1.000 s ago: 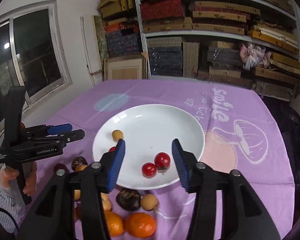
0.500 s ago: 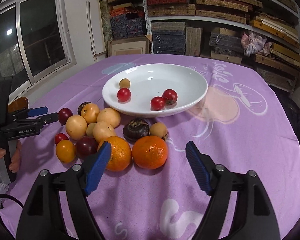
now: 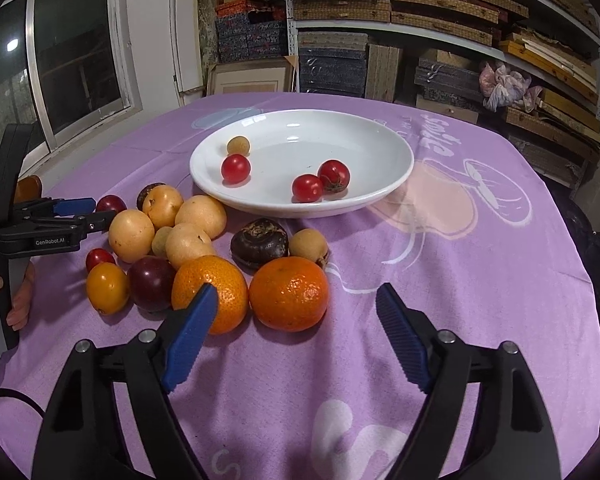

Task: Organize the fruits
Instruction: 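Grasp the dark red plum with the left gripper while the right grasps a mandarin, then place the plum and mandarin on the white plate and open both grippers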

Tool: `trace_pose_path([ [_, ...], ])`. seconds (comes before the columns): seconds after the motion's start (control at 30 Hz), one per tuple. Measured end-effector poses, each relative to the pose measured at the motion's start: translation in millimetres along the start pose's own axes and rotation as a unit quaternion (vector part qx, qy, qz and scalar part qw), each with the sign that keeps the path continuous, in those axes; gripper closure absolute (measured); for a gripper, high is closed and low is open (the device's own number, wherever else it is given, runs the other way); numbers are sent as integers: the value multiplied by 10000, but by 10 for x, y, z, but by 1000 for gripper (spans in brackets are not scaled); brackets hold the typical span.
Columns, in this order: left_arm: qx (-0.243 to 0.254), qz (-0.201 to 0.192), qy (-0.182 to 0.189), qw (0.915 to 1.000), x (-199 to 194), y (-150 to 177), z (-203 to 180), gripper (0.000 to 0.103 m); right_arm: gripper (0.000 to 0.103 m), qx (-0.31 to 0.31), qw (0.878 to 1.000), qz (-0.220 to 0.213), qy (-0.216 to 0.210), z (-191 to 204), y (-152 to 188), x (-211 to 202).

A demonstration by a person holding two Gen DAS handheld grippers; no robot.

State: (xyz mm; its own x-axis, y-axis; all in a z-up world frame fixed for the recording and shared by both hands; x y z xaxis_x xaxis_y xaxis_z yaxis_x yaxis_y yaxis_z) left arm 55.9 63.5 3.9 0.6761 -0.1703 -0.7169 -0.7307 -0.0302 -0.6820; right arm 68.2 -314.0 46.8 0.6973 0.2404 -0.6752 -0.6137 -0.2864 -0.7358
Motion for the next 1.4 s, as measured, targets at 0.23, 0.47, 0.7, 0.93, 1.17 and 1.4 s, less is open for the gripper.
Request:
trace_pose_path([
  [0.23,97,195,147,9997,111,-24,-65,36,41,242,9995,90,-206,-104,-49,62],
  [0.47,33,335,236,9992,190,-17,-42,52,44,485,9979,256,-333,-189,-43,136],
  [0.7,45,319,286,9991,174,-18,-53,64,57,194,9984,434,-319,-2,-72,275],
  [0.93,-81,179,352,9992,110,-12,0,64,58,418,9945,682,-670,-64,2,309],
  [1.17,213,-176,155,9995,-94,-234,-134,64,58,689,9947,296,-706,-214,-233,77],
  [1.4,424,-247,273,9984,141,-955,-444,64,58,824,9961,-63,-313,-372,-980,285],
])
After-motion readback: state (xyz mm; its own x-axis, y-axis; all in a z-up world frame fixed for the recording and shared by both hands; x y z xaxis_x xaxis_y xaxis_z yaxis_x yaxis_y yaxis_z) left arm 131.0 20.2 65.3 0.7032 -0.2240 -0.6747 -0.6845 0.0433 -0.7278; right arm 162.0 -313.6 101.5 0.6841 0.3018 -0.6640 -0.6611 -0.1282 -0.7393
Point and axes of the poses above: each gripper's, at about its wrist camera, not at the fingertips, and x roughly the way its jaws point, z to its left, y to its underside, the point moved 2 cm from there along x, roughly the way its jaws point, and after that the axes turned 10 degrees about y, right-handed, at the moved point
